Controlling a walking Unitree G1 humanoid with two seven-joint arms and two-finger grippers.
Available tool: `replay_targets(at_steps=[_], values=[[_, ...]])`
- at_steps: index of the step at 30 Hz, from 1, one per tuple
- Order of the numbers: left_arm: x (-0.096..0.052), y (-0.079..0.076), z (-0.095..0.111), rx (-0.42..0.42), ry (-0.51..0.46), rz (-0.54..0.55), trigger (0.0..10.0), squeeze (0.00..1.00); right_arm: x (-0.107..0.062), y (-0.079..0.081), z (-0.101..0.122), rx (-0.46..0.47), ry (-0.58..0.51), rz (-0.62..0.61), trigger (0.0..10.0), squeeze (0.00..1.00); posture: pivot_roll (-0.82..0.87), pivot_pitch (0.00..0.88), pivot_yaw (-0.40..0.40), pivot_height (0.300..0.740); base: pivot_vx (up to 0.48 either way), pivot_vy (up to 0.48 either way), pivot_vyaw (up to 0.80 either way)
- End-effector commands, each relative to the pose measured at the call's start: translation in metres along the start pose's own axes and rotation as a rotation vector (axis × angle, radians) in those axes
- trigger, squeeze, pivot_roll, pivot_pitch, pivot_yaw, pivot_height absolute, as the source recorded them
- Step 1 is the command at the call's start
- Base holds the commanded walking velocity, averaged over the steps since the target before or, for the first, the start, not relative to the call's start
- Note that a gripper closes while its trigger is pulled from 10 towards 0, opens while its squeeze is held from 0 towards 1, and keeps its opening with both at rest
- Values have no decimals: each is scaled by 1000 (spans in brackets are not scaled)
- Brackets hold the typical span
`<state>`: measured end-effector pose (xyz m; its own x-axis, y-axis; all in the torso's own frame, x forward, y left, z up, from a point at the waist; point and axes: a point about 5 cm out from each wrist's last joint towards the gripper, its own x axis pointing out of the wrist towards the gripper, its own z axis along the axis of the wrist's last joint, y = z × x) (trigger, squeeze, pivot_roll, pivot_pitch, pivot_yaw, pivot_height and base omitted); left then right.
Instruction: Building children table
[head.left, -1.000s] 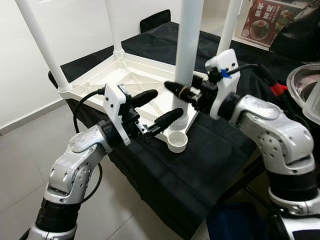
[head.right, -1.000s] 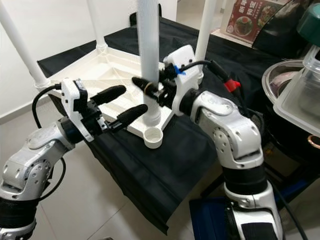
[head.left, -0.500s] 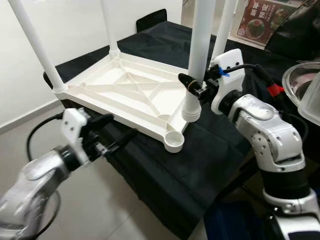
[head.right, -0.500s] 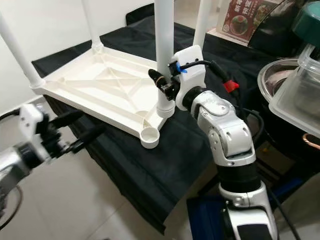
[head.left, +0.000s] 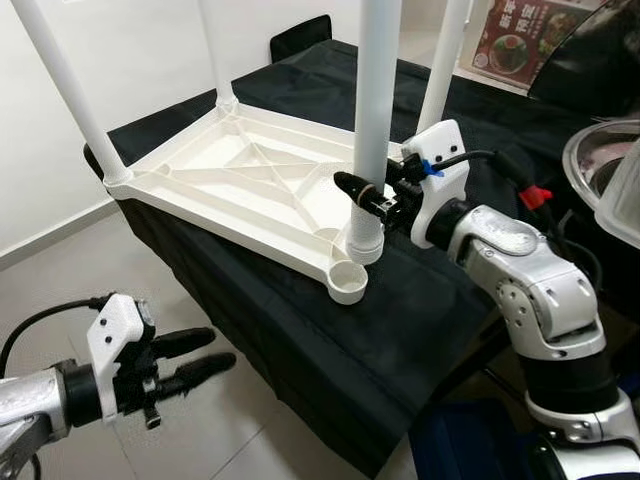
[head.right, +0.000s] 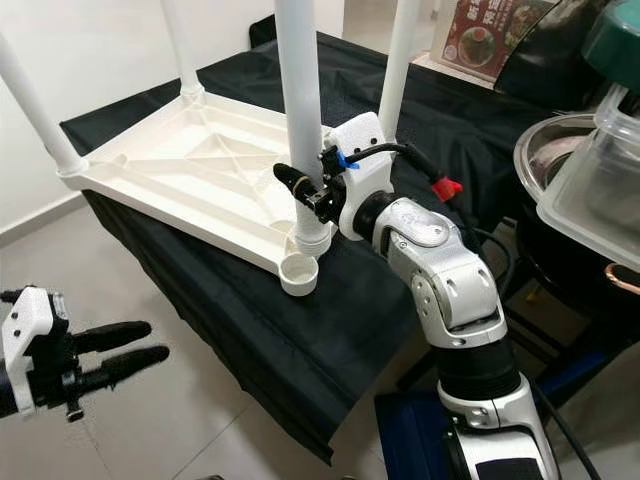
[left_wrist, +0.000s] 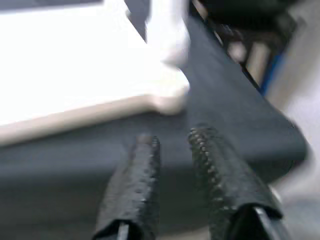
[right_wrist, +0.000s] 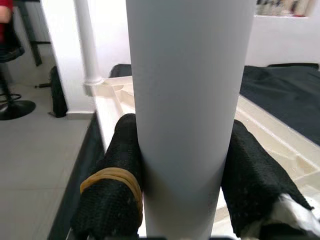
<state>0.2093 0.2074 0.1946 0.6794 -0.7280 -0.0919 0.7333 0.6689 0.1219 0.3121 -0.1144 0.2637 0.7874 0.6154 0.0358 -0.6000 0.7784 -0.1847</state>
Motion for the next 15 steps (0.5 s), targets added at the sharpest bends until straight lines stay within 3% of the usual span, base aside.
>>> replay_targets(at_steps=[1, 6, 13, 14, 15], values=[[9, -4, 4, -7, -60, 23, 0, 0, 1, 11, -3, -16, -7, 38, 10000, 0, -9, 123, -12, 740, 0, 0, 0], [21, -17, 1, -46, -90, -30, 0, 0, 3, 18, -8, 8, 0, 60, 10000, 0, -7, 126, -9, 740, 0, 0, 0], [25, -30, -9, -88, -51, -122, 0, 0, 4, 27, -12, 17, -1, 82, 10000, 0, -4, 131, 1, 740, 0, 0, 0], [25, -30, -9, -83, -40, -128, 2824, 0, 4, 27, -12, 26, -8, 77, 10000, 0, -4, 134, 5, 740, 0, 0, 0], [25, -30, -9, -83, -40, -128, 2824, 0, 4, 27, -12, 26, -8, 77, 10000, 0, -4, 134, 5, 740, 0, 0, 0]])
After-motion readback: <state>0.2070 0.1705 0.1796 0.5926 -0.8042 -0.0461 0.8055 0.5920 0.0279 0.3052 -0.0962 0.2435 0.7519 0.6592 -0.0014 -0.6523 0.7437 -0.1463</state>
